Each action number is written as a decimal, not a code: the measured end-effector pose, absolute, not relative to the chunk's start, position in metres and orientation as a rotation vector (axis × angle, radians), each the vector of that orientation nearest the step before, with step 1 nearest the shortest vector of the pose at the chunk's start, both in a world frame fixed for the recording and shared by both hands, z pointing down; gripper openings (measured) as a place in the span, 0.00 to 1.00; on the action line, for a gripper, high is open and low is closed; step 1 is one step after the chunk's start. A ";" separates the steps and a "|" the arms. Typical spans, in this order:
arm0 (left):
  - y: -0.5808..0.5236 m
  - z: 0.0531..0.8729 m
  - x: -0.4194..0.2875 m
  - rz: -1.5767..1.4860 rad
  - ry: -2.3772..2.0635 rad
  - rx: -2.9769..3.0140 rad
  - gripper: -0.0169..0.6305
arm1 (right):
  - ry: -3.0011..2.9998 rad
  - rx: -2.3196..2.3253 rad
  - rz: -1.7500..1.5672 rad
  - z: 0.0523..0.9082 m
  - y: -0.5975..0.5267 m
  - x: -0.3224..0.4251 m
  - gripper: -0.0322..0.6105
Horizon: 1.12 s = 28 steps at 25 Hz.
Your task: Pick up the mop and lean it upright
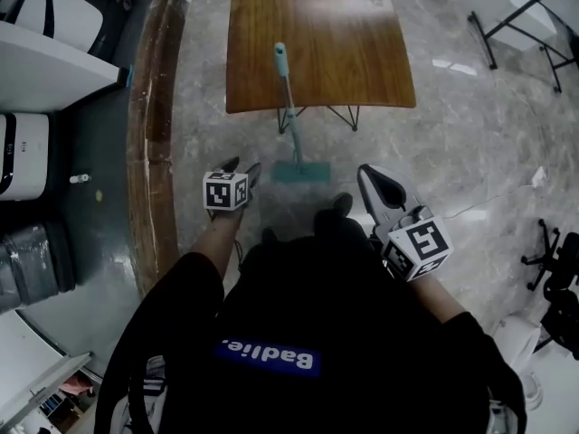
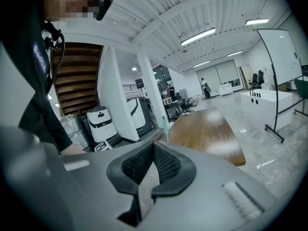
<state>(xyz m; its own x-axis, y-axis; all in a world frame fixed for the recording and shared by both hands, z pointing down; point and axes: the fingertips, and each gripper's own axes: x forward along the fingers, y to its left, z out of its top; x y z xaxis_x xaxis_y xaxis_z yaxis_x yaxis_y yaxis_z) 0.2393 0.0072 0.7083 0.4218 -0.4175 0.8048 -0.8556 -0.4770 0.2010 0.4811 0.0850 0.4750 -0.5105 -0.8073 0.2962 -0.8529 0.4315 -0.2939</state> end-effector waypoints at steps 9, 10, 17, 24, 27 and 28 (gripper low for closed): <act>0.058 0.673 0.192 0.822 -0.909 2.264 0.47 | -2.516 1.618 0.506 0.446 0.138 0.382 0.06; 0.063 0.669 0.187 0.812 -0.900 2.287 0.46 | -2.509 1.621 0.498 0.445 0.146 0.372 0.06; 0.106 0.626 0.161 0.708 -0.842 2.452 0.40 | -2.462 1.671 0.447 0.435 0.193 0.325 0.06; 0.145 0.570 0.153 0.559 -0.817 2.568 0.37 | -2.418 1.711 0.420 0.427 0.229 0.317 0.06; 0.158 0.547 0.154 0.490 -0.810 2.601 0.32 | -2.412 1.715 0.435 0.428 0.237 0.318 0.06; 0.160 0.538 0.155 0.459 -0.809 2.614 0.28 | -2.416 1.711 0.437 0.428 0.238 0.317 0.06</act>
<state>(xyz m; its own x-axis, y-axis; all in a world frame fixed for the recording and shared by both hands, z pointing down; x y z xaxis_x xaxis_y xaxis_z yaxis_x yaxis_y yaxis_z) 0.1549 0.1600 0.5379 0.7826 -0.4718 0.4062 -0.5906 -0.7691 0.2444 0.3169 0.2376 0.4279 -0.3386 -0.8964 0.2862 -0.9398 0.3072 -0.1496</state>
